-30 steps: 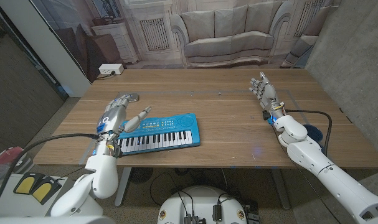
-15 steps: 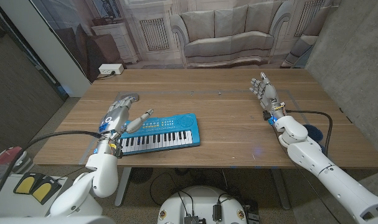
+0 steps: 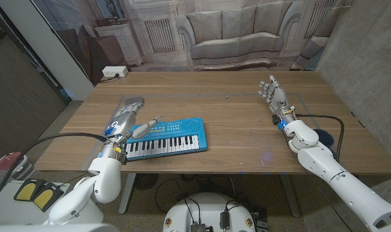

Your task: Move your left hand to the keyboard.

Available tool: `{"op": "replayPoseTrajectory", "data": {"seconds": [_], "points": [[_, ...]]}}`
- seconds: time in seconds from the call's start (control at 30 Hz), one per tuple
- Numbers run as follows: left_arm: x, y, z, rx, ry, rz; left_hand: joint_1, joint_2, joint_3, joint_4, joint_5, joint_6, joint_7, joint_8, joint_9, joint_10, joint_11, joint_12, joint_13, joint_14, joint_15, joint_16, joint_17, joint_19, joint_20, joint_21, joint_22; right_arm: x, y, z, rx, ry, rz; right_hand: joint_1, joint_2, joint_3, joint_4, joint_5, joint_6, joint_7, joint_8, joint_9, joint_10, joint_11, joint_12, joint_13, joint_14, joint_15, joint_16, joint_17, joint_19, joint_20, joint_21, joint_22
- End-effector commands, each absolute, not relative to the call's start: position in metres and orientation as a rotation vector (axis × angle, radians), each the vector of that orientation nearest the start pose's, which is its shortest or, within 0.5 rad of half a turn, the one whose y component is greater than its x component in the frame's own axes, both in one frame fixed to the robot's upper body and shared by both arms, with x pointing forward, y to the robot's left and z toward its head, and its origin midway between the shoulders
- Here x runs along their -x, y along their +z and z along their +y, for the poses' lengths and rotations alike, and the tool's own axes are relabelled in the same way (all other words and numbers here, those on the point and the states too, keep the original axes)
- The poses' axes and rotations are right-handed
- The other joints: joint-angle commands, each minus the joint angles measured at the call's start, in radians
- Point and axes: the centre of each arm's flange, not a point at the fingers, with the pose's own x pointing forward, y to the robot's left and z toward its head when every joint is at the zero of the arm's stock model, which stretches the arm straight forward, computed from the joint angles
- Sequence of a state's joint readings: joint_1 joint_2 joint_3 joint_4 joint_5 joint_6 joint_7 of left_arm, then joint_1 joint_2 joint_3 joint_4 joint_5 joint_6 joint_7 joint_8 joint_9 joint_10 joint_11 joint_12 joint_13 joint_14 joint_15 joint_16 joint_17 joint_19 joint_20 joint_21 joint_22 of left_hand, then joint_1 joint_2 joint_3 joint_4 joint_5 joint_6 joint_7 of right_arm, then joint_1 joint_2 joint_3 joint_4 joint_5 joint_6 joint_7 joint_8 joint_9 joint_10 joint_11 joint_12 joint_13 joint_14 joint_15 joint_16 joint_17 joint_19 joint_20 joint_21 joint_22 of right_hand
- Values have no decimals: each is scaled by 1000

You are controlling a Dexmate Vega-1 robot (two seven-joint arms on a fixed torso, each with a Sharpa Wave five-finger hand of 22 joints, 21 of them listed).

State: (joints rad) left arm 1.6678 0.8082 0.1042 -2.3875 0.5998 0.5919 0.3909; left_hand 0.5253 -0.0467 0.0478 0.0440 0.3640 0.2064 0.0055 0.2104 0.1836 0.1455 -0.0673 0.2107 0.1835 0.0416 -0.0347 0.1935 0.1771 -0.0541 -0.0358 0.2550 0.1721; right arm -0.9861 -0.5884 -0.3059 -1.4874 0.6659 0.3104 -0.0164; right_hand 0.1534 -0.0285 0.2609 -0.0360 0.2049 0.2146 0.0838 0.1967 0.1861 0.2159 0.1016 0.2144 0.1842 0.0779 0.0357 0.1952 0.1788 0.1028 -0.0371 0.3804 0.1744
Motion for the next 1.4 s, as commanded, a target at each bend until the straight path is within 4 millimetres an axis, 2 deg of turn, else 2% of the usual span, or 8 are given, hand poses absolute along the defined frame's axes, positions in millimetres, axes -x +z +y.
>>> {"op": "replayPoseTrajectory", "data": {"seconds": [0.03, 0.43, 0.7, 1.0, 1.4], "points": [[-419, -70, 286, -1231, 408, -451, 5, -16, -7, -4, 5, 0, -1, -1, 2, 8, -3, -2, 4, 10, -27, -2, 1, 17, -41, 1, 3, -610, -32, -307, -46, 194, -652, 5, 6, -5, -2, -3, 7, -2, 1, 3, 8, 4, 5, 2, 8, 2, -4, 5, 6, -27, -2, 2], [-421, -68, 281, -1252, 403, -441, 12, -34, -18, -12, 9, 2, -2, -2, 2, 12, -3, -3, 4, 14, -26, -2, 1, 29, -40, -1, 3, -610, -32, -308, -51, 194, -655, 12, 10, -3, -5, -4, 8, -4, 1, 3, 10, 4, 4, 2, 10, 2, -4, 4, 8, -27, -8, 3], [-428, -72, 280, -1247, 388, -435, 16, -47, -26, -16, 10, -3, -6, -5, 3, 5, 0, -7, 4, 12, -26, -4, 2, 29, -36, -6, 3, -610, -33, -310, -50, 191, -652, 14, 12, -3, -7, -4, 9, -3, 1, 3, 11, 8, 5, 2, 11, 2, -4, 4, 10, -27, -10, 3], [-434, -77, 277, -1248, 376, -430, 25, -60, -35, -23, 14, -9, -9, -8, 3, -4, -11, -11, 4, 6, -25, -7, 2, 27, -27, -13, 4, -610, -33, -309, -52, 191, -653, 16, 13, -3, -8, -5, 10, -4, 1, 3, 10, 3, 4, 2, 10, 2, -5, 4, 12, -26, -14, 3], [-443, -87, 275, -1236, 366, -415, 33, -65, -40, -28, 18, -9, -10, -8, 3, -5, -4, -11, 4, 5, -24, -7, 2, 24, -23, -19, 4, -613, -38, -305, -66, 195, -646, 16, 15, -4, -8, -5, 10, -3, 1, 3, 10, 3, 4, 2, 11, 2, -5, 4, 14, -26, -18, 3]]}}
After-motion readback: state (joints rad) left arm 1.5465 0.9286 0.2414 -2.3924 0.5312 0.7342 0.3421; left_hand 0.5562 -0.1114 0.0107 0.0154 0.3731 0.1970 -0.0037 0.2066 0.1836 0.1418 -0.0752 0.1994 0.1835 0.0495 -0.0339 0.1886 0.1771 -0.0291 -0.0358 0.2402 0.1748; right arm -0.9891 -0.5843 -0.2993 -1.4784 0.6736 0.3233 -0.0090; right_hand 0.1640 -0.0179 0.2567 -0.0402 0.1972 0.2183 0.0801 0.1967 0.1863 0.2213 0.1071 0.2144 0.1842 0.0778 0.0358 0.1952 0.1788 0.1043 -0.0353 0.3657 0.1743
